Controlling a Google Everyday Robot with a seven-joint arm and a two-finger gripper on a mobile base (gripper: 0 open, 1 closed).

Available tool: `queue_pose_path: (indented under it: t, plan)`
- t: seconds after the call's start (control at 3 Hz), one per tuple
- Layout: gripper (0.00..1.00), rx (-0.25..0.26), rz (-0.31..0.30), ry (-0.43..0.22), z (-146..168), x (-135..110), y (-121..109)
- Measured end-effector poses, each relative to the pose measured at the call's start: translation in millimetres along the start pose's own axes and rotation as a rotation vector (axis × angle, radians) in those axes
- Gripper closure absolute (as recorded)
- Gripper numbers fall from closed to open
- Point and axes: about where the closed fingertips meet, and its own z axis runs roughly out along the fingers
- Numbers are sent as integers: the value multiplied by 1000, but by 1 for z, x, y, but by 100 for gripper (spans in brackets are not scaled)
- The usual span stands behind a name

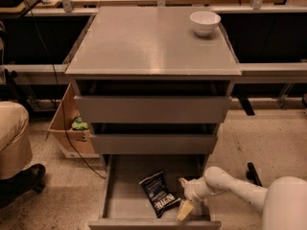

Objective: Place blue chip bag into bottom drawer

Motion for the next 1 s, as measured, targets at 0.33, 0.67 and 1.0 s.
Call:
queue_pose_path:
  t: [0.33, 0.67, 1.0]
  plan:
    - [0, 43, -56, 34, -68, 0, 13]
    - [0, 59, -107, 97, -98, 0, 26]
    - [0, 52, -116, 102, -99, -1, 31]
